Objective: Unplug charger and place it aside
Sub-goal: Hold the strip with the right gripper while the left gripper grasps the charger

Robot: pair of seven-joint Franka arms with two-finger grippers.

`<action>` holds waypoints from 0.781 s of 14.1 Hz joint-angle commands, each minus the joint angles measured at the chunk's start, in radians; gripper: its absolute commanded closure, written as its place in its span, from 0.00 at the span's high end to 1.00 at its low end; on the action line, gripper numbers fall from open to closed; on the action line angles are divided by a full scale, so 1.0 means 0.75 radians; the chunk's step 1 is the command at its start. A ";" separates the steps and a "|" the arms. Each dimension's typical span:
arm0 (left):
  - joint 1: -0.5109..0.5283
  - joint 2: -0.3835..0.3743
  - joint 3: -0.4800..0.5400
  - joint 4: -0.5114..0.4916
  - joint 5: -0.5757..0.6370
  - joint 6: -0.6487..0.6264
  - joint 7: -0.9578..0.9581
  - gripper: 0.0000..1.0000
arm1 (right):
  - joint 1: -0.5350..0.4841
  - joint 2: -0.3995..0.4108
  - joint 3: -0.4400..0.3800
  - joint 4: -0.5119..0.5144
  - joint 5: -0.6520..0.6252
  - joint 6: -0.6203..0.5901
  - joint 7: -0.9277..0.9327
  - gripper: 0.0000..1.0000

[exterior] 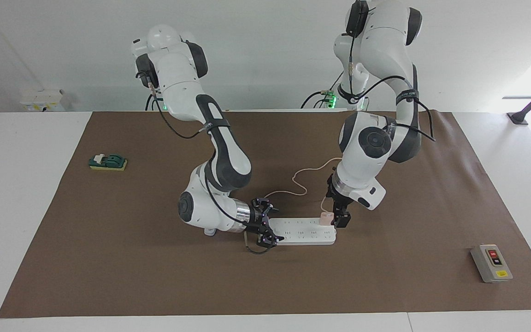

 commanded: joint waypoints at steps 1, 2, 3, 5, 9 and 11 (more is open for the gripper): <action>-0.024 0.038 0.019 0.039 0.055 0.015 -0.088 1.00 | 0.007 0.064 -0.024 0.106 0.015 0.009 0.045 1.00; -0.034 0.046 0.019 0.039 0.060 0.026 -0.105 1.00 | 0.009 0.076 -0.038 0.128 0.014 0.003 0.047 1.00; -0.034 0.049 0.021 0.039 0.062 0.032 -0.109 1.00 | 0.011 0.088 -0.044 0.146 0.014 0.002 0.045 1.00; -0.034 0.059 0.021 0.039 0.064 0.036 -0.109 1.00 | 0.019 0.084 -0.046 0.143 0.006 -0.002 0.043 1.00; -0.046 0.083 0.019 0.039 0.129 0.048 -0.150 1.00 | 0.021 0.086 -0.042 0.126 -0.008 -0.026 0.012 1.00; -0.046 0.087 0.019 0.037 0.129 0.054 -0.150 1.00 | 0.019 0.084 -0.040 0.116 -0.004 -0.030 -0.008 1.00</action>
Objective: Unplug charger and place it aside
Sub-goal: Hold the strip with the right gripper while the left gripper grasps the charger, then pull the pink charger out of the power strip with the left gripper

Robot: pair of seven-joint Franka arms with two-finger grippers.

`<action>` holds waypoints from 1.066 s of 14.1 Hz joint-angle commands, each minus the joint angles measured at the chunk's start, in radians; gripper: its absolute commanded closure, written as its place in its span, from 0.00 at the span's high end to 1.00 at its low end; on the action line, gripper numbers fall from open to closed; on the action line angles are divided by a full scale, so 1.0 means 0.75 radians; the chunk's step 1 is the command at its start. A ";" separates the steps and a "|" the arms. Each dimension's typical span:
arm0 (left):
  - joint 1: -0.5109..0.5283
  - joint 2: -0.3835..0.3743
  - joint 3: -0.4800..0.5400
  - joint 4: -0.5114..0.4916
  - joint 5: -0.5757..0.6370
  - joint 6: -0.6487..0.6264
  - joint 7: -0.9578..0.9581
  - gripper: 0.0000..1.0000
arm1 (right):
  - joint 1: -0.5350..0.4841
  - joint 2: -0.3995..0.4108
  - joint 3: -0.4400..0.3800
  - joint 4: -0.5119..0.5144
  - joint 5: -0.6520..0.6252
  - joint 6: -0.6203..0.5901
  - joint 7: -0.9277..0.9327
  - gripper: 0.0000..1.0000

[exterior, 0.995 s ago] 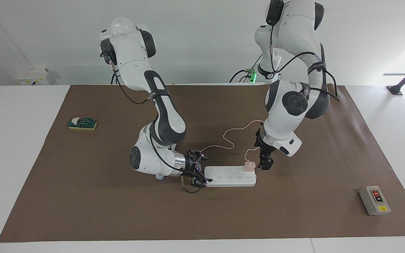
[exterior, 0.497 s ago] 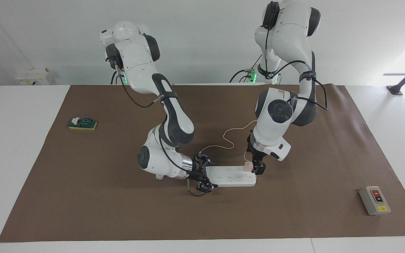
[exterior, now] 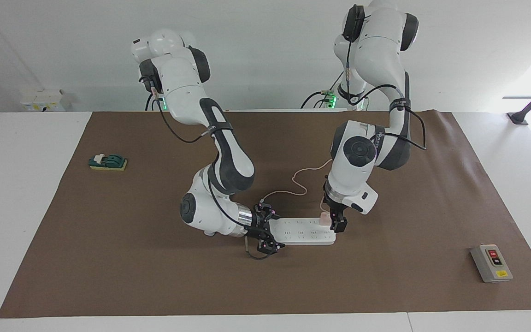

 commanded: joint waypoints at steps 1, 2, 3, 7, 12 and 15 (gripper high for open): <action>-0.027 0.030 0.019 0.036 0.026 0.015 -0.032 1.00 | 0.003 0.031 -0.008 0.038 -0.004 -0.026 -0.028 1.00; -0.027 0.030 0.019 0.036 0.026 0.015 -0.034 1.00 | 0.003 0.029 -0.008 0.023 -0.004 -0.026 -0.046 1.00; -0.027 0.032 0.019 0.036 0.026 0.017 -0.034 1.00 | 0.005 0.029 -0.008 0.015 -0.004 -0.024 -0.064 1.00; -0.035 0.042 0.019 0.034 0.026 0.023 -0.036 1.00 | 0.007 0.029 -0.008 0.007 0.001 -0.001 -0.140 1.00; -0.037 0.052 0.019 0.026 0.026 0.041 -0.032 1.00 | 0.001 0.035 -0.006 -0.009 0.013 0.021 -0.144 1.00; -0.039 0.052 0.019 0.024 0.026 0.039 -0.028 1.00 | -0.033 0.061 -0.002 -0.012 0.068 -0.005 -0.144 1.00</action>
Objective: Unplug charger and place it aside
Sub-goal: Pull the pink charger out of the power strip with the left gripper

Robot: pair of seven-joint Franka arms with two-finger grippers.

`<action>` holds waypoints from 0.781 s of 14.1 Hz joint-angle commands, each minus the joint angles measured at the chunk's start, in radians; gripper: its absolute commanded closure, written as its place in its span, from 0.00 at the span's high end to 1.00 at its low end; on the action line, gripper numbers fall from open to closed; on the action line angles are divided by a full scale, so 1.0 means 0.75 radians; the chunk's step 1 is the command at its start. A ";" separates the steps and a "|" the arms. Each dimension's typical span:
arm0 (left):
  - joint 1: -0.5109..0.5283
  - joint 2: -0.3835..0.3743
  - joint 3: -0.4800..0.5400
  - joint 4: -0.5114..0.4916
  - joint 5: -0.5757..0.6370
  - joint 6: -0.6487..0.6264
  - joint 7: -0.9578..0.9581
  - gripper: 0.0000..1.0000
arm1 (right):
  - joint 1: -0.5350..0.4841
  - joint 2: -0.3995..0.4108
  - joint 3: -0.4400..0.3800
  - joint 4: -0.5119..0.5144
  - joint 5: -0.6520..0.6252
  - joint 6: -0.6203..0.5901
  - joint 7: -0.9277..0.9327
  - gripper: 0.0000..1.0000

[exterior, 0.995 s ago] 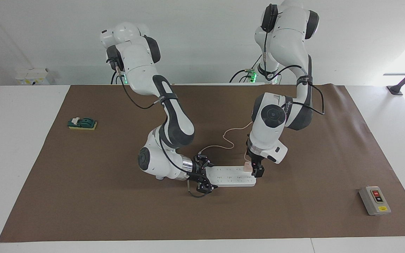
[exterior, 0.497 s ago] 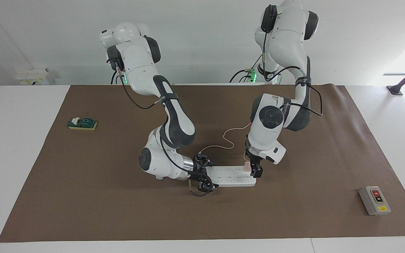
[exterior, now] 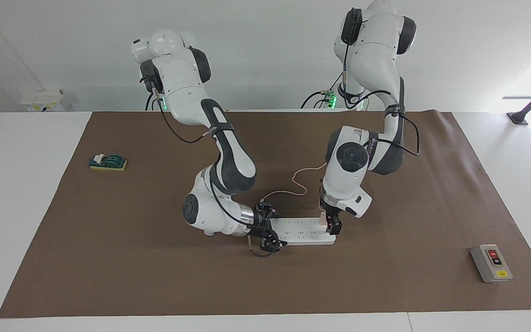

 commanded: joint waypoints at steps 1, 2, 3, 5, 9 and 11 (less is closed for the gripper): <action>-0.023 0.018 0.019 0.021 0.023 0.010 -0.019 0.98 | -0.037 0.060 -0.005 -0.003 0.049 0.002 -0.059 1.00; -0.023 0.018 0.019 0.021 0.023 0.012 -0.017 0.95 | -0.027 0.068 -0.005 -0.003 0.043 0.001 -0.077 1.00; -0.021 0.018 0.019 0.019 0.023 0.012 -0.014 0.94 | -0.015 0.070 -0.007 -0.005 0.033 0.005 -0.126 1.00; -0.025 0.018 0.019 0.017 0.023 0.012 -0.008 0.83 | -0.004 0.071 -0.009 -0.003 0.020 0.004 -0.147 1.00; -0.029 0.016 0.019 0.007 0.023 0.025 0.000 0.64 | 0.000 0.071 -0.007 -0.003 -0.025 -0.001 -0.149 0.98; -0.029 0.016 0.019 0.007 0.027 0.023 0.002 0.13 | 0.002 0.071 -0.007 -0.003 -0.019 0.008 -0.149 0.68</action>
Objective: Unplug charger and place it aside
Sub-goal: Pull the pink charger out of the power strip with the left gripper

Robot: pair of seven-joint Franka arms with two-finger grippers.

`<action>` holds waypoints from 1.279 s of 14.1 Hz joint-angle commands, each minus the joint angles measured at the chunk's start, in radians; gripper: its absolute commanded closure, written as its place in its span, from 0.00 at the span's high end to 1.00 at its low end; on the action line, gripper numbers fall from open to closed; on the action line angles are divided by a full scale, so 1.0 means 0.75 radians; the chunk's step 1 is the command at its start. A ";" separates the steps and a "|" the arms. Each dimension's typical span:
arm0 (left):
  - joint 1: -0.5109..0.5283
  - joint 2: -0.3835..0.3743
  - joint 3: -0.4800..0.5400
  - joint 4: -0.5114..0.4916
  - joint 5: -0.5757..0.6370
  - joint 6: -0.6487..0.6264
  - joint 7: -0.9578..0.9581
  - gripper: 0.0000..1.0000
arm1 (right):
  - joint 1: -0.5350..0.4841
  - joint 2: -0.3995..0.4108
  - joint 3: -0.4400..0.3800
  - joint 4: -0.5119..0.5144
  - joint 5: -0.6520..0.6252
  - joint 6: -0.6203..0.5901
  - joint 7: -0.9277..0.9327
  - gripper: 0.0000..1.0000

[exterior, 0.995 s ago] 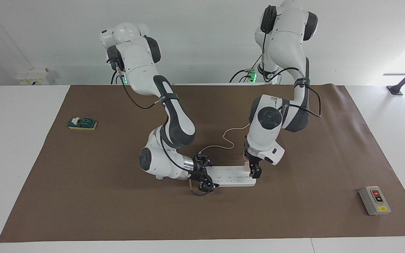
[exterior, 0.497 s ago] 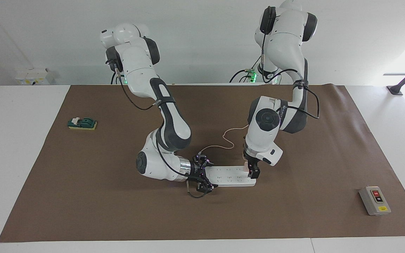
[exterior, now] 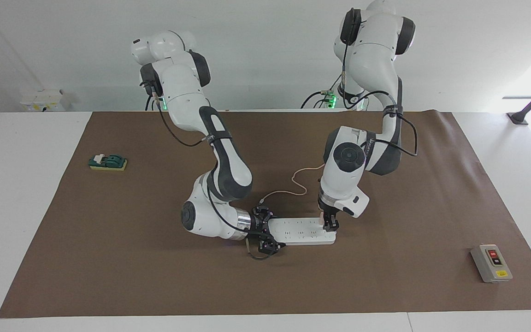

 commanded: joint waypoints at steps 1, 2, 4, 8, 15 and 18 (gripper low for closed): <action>-0.022 0.013 0.018 0.007 0.022 0.020 0.004 0.00 | 0.011 0.029 -0.005 -0.003 -0.049 0.013 -0.044 0.66; -0.022 0.013 0.018 0.007 0.022 0.020 0.010 0.00 | 0.011 0.029 -0.005 -0.005 -0.047 0.019 -0.044 0.66; -0.022 0.011 0.018 0.007 0.022 0.020 0.010 0.00 | 0.013 0.029 -0.005 -0.007 -0.043 0.023 -0.044 0.67; -0.017 -0.054 0.018 0.013 0.022 -0.001 0.039 0.00 | 0.013 0.029 -0.005 -0.007 -0.043 0.023 -0.044 0.67; 0.019 -0.118 0.020 0.200 0.020 -0.197 0.096 0.00 | 0.031 0.027 -0.005 -0.005 -0.043 0.027 -0.034 0.77; 0.017 -0.132 0.012 0.185 0.012 -0.395 0.679 0.00 | 0.034 0.011 -0.007 -0.005 -0.053 0.029 -0.032 1.00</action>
